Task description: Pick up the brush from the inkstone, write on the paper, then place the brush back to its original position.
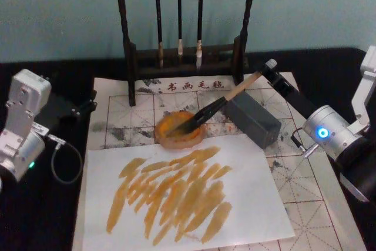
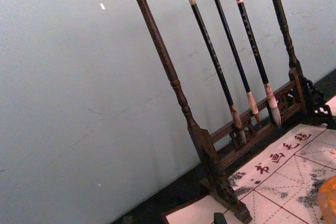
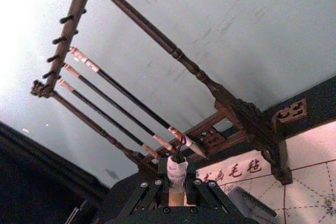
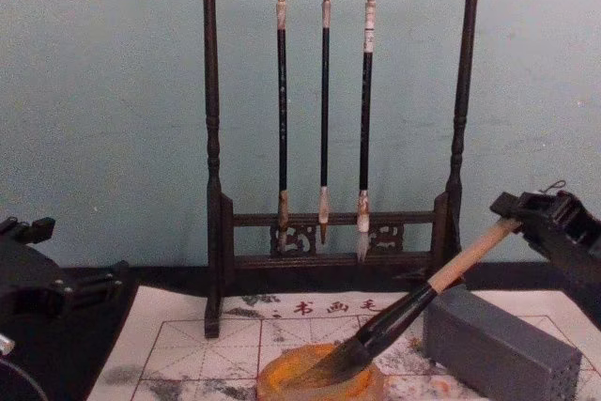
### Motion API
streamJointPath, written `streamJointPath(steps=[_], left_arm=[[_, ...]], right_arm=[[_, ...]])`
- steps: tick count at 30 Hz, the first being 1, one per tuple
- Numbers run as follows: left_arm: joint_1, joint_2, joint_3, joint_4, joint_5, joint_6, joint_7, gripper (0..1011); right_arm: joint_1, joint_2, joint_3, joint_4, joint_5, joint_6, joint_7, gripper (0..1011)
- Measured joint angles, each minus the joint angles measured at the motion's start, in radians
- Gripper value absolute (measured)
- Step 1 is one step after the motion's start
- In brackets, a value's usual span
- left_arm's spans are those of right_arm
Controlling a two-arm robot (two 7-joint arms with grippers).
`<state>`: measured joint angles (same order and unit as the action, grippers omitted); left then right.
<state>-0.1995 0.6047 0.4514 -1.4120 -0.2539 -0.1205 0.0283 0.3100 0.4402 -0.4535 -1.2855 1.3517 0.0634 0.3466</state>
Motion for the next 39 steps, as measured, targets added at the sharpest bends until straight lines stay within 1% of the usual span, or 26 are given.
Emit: streamJointPath(steps=[3, 7, 15, 30, 39], left_arm=[[0.0, 0.0, 0.0, 0.0, 0.0, 0.0, 0.0, 1001], [0.0, 0.0, 0.0, 0.0, 0.0, 0.0, 0.0, 1001], [0.0, 0.0, 0.0, 0.0, 0.0, 0.0, 0.0, 1001], [0.0, 0.0, 0.0, 0.0, 0.0, 0.0, 0.0, 1001], [0.0, 0.0, 0.0, 0.0, 0.0, 0.0, 0.0, 1001]], right_arm=[[0.001, -0.019, 0.007, 0.009, -0.008, -0.011, -0.017, 188], [-0.001, -0.034, 0.015, 0.012, -0.018, -0.018, -0.032, 188], [-0.016, -0.053, 0.029, 0.007, -0.034, -0.022, -0.062, 188], [-0.026, -0.066, 0.041, 0.002, -0.037, 0.003, -0.082, 188], [-0.035, -0.067, 0.045, -0.002, -0.036, 0.009, -0.107, 188]])
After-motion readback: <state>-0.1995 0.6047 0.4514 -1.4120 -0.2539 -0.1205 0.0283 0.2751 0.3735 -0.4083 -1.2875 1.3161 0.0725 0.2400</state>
